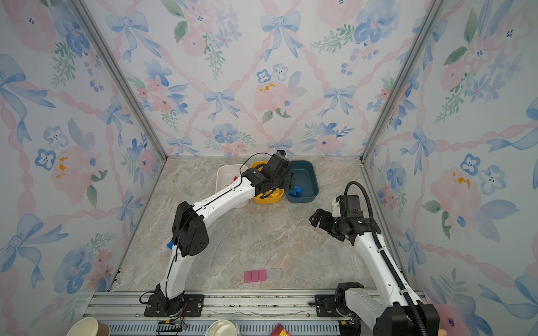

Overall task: Sort the legos into containers by color
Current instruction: 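Withdraw the left gripper and lower it to the tall blue 2x1 brick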

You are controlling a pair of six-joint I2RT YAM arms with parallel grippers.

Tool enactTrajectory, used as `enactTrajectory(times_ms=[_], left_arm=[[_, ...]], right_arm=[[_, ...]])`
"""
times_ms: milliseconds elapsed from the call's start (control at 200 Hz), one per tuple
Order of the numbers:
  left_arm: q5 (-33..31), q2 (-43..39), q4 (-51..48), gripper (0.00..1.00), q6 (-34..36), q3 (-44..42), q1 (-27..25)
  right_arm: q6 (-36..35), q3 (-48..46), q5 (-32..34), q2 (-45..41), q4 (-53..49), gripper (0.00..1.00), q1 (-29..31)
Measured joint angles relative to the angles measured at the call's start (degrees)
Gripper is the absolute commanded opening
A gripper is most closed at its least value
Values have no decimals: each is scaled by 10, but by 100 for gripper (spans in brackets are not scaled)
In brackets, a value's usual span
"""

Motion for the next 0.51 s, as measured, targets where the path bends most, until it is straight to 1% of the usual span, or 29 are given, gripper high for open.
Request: enactTrajectory(times_ms=[305, 390, 505], left_arm=[[-32, -141, 25, 84, -30, -222, 2], [-37, -189, 32, 84, -41, -285, 9], [-45, -247, 36, 84, -56, -358, 31]], right_arm=[[-4, 0, -2, 7, 7, 97, 5], [-5, 0, -3, 10, 9, 97, 7], [-7, 0, -5, 15, 13, 97, 12]])
